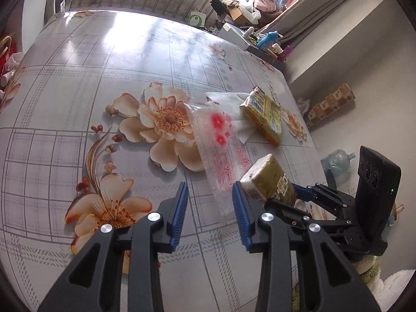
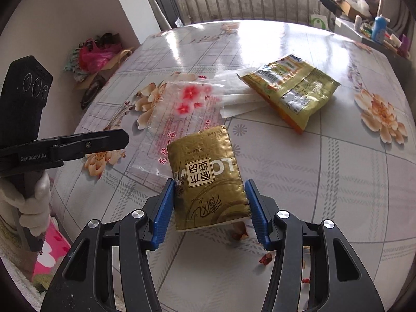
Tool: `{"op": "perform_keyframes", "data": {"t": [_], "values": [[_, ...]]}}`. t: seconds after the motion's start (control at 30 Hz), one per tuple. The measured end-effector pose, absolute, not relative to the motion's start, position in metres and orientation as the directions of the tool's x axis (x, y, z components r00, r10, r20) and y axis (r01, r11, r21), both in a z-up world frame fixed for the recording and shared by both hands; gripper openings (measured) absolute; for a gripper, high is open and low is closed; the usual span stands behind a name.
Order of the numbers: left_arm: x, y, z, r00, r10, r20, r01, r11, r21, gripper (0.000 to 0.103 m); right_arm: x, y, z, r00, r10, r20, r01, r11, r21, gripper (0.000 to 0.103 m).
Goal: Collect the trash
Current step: 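Grasp the clear red-print bag with the left gripper while the right gripper grasps the gold tissue pack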
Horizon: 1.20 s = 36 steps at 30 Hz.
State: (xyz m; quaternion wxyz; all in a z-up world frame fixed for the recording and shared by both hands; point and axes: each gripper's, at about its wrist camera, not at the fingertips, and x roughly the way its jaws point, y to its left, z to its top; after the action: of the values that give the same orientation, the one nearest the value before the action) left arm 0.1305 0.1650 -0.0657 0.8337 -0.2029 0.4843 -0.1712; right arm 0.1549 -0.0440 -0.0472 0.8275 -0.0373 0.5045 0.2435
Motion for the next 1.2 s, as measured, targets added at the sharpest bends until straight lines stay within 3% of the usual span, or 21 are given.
{"op": "perform_keyframes", "data": {"t": [0.07,0.13,0.37,0.5,0.73,0.93,1.2], "values": [[0.138,0.162,-0.066,0.460,-0.500,-0.734,0.101,0.851,-0.516,0.045,0.156,-0.044,-0.048,0.368,0.378,-0.849,-0.440,0.876,0.199,0.051],[0.145,0.158,-0.069,0.444,-0.504,-0.741,0.107,0.850,-0.515,0.047,0.156,-0.044,-0.048,0.371,0.378,-0.848,-0.441,0.876,0.197,0.051],[0.162,0.157,-0.081,0.416,-0.572,-0.707,0.078,0.797,-0.599,0.047,0.153,-0.047,-0.048,0.376,0.384,-0.844,-0.442,0.874,0.201,0.051],[0.157,0.158,-0.083,0.401,-0.675,-0.619,0.099,0.704,-0.703,0.046,0.152,-0.047,-0.049,0.380,0.387,-0.840,-0.442,0.874,0.203,0.051],[0.146,0.150,-0.087,0.402,-0.596,-0.695,0.115,0.786,-0.607,0.010,0.151,-0.053,-0.050,0.388,0.405,-0.828,-0.431,0.874,0.225,0.051],[0.138,0.135,-0.075,0.444,-0.515,-0.733,0.170,0.852,-0.495,0.003,0.148,-0.066,-0.045,0.409,0.422,-0.809,-0.390,0.882,0.263,0.051],[0.113,0.123,-0.028,0.542,-0.459,-0.704,0.263,0.888,-0.377,0.002,0.135,-0.102,-0.008,0.516,0.439,-0.736,-0.326,0.895,0.305,0.051]]}}
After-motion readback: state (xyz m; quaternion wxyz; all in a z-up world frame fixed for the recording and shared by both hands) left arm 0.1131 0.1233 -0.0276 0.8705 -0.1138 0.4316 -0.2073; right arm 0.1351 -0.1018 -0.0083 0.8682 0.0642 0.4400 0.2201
